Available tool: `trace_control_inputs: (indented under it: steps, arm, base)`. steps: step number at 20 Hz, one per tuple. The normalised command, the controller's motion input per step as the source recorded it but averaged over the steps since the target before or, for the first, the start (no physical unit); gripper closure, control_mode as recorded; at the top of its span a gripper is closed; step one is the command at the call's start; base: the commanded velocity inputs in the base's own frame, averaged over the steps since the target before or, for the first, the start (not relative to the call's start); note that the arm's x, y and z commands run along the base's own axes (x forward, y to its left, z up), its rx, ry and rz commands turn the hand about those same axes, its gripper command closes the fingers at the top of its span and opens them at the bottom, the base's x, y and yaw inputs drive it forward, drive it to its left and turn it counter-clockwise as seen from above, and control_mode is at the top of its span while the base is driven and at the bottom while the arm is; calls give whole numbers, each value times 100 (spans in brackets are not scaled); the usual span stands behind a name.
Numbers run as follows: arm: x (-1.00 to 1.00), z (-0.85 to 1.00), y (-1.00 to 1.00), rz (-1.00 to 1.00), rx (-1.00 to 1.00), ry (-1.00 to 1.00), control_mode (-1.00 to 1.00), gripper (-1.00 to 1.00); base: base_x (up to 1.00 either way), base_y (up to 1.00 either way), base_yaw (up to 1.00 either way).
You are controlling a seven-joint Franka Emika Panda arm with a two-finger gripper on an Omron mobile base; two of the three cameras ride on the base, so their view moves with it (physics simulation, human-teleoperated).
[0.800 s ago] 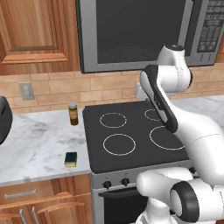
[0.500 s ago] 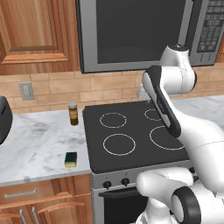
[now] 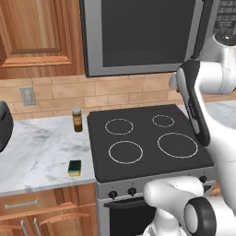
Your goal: Place the sponge inside the microwave to prepare for sanitizing.
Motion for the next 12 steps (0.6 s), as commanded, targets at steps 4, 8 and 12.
trace_control_inputs:
  steps: [4, 8, 12]
  arm:
    - [0, 99, -68, -2, 0, -33, -100, -100]
    - [0, 89, -66, -2, 0, -33, -100, -100]
    - [0, 77, -19, 0, -4, -21, -100, -100]
  base:
    - [0, 0, 0]
    - [0, 0, 0]
    - [0, 0, 0]
